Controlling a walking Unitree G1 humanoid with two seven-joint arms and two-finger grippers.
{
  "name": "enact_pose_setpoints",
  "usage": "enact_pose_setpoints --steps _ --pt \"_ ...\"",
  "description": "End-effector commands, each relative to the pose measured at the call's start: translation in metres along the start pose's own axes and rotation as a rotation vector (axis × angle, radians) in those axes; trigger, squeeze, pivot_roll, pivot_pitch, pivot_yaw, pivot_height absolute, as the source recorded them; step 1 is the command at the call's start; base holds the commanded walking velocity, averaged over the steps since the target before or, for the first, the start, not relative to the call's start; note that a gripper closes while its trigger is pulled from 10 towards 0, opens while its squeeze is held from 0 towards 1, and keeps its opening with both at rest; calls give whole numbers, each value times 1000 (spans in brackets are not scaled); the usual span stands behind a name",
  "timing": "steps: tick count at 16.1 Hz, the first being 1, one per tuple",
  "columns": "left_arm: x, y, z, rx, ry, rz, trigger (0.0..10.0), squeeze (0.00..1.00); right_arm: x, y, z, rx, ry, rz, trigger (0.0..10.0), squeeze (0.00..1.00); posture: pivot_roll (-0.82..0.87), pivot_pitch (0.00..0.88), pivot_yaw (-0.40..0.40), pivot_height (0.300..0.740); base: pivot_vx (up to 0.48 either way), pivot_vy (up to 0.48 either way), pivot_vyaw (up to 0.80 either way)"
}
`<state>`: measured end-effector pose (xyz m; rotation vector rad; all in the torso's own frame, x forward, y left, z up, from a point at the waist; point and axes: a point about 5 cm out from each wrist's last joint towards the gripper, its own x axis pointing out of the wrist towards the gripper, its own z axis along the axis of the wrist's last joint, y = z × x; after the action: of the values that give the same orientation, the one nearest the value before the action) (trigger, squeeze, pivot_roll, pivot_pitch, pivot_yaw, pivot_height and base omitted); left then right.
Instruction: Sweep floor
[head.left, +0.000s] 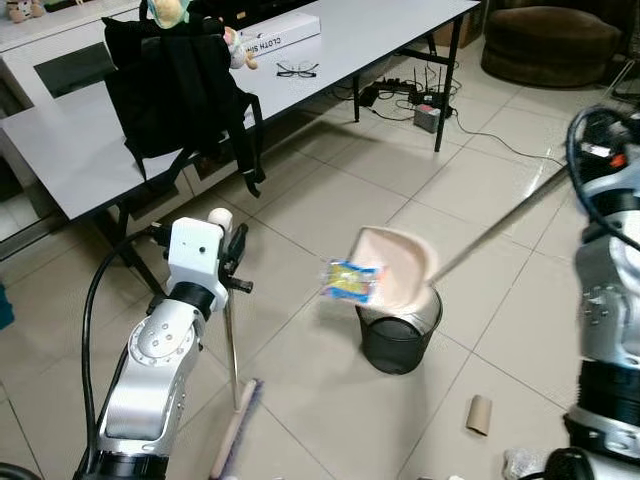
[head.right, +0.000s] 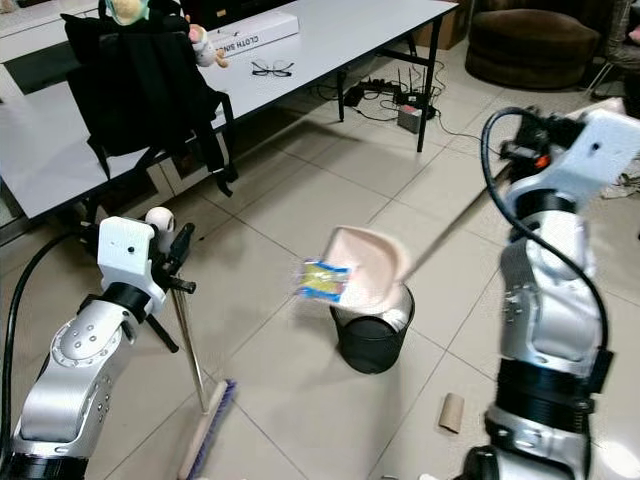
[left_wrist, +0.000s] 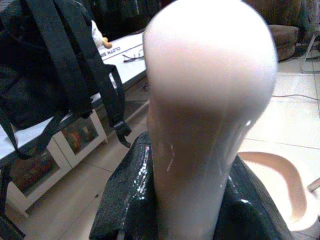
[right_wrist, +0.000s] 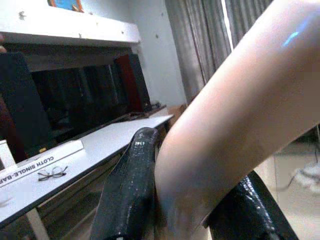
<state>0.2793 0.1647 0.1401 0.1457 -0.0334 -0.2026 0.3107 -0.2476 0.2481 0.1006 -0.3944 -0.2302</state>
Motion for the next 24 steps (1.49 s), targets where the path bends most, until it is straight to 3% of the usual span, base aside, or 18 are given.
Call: enact_pose_setpoints --steps 1,7,12,18,20,24 --pt "1 1 7 19 -34 2 10000 0 4 8 15 -3 -87 43 10000 0 -43 0 118 740 0 0 0" --pt "-1 2 2 6 -35 38 10000 0 12 20 20 -127 -105 173 10000 0 -56 0 68 740 0 0 0" --pt "-3 1 0 1 -39 62 10000 0 12 46 15 -202 -122 292 10000 0 -48 0 35 740 0 0 0" --pt "-3 -1 0 0 -39 65 10000 0 -6 87 4 -295 -156 497 10000 0 -49 0 31 740 0 0 0" --pt "-3 -2 0 0 -40 64 10000 0 -9 92 3 -315 -163 526 10000 0 -49 0 31 740 0 0 0" --pt "-4 -3 -1 3 -37 60 10000 0 -26 111 -4 -444 -210 668 10000 0 -48 0 31 740 0 0 0"
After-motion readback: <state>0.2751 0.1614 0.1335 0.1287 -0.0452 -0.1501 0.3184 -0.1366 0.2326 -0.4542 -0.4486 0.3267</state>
